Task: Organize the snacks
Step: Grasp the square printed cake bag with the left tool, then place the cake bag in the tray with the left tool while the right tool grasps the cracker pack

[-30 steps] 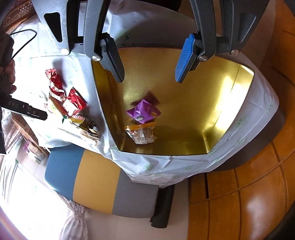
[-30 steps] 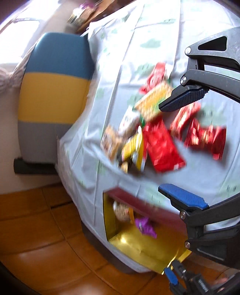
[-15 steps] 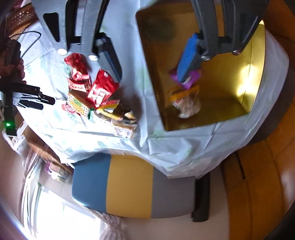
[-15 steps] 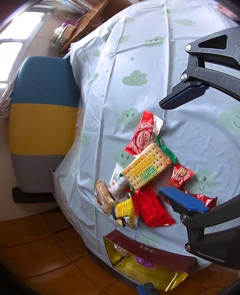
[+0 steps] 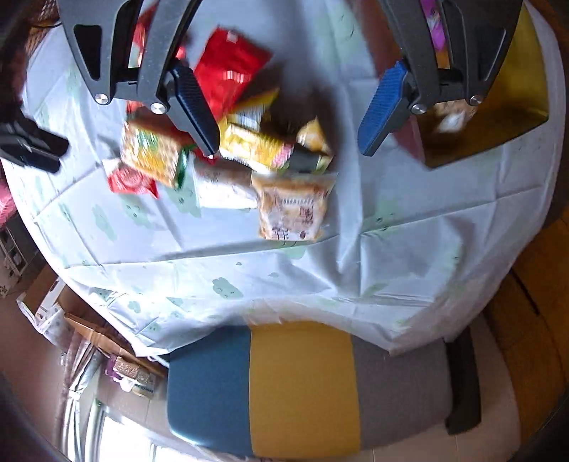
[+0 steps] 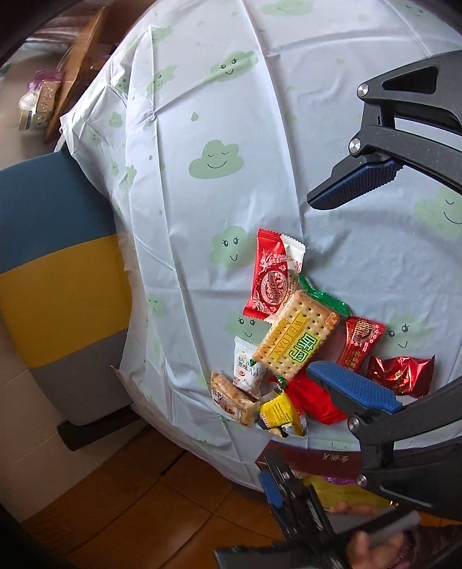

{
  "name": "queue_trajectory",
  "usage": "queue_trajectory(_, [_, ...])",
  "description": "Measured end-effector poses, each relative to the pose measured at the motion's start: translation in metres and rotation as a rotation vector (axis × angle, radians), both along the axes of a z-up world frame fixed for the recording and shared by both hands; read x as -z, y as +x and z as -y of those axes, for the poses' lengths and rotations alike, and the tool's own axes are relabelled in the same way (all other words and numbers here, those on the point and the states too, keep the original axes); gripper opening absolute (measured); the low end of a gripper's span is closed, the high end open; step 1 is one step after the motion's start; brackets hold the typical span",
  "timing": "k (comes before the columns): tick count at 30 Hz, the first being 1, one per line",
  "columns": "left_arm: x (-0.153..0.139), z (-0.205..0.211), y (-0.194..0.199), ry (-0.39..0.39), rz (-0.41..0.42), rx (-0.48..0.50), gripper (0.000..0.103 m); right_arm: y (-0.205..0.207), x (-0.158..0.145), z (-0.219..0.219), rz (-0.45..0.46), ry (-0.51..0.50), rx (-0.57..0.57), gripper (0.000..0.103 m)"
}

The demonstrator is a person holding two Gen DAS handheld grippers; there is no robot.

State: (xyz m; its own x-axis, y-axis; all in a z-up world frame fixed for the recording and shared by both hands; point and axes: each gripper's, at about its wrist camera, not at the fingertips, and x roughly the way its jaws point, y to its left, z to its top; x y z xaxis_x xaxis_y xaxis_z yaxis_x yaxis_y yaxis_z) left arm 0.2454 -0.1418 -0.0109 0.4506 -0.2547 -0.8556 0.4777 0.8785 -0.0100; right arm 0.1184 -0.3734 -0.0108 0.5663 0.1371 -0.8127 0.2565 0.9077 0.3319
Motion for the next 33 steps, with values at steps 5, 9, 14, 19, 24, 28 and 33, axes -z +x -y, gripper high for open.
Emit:
queue_trajectory(5, [0.018, 0.021, 0.030, 0.050, -0.019, 0.005, 0.083, 0.001, -0.003, -0.002, 0.008, 0.022, -0.012, 0.088])
queue_trajectory(9, [0.032, 0.032, 0.051, 0.061, -0.053, -0.002, 0.083, 0.002, -0.004, -0.007, 0.011, 0.026, -0.033, 0.089])
queue_trajectory(14, [0.049, 0.044, 0.066, 0.072, -0.082, -0.005, 0.083, 0.003, -0.006, -0.008, 0.012, 0.038, -0.044, 0.089])
queue_trajectory(19, [0.061, 0.047, 0.079, 0.053, -0.105, -0.027, 0.060, 0.003, -0.006, -0.006, 0.016, 0.035, -0.034, 0.089])
queue_trajectory(24, [0.047, 0.036, 0.063, -0.025, -0.063, -0.037, 0.060, 0.004, -0.006, -0.002, 0.022, 0.026, -0.024, 0.089])
queue_trajectory(28, [0.017, 0.023, 0.036, -0.102, -0.017, -0.033, 0.060, 0.005, -0.003, -0.003, 0.009, 0.010, -0.025, 0.089])
queue_trajectory(33, [-0.016, 0.009, -0.022, -0.140, 0.081, 0.008, 0.060, 0.006, 0.002, -0.006, -0.011, -0.021, -0.032, 0.089])
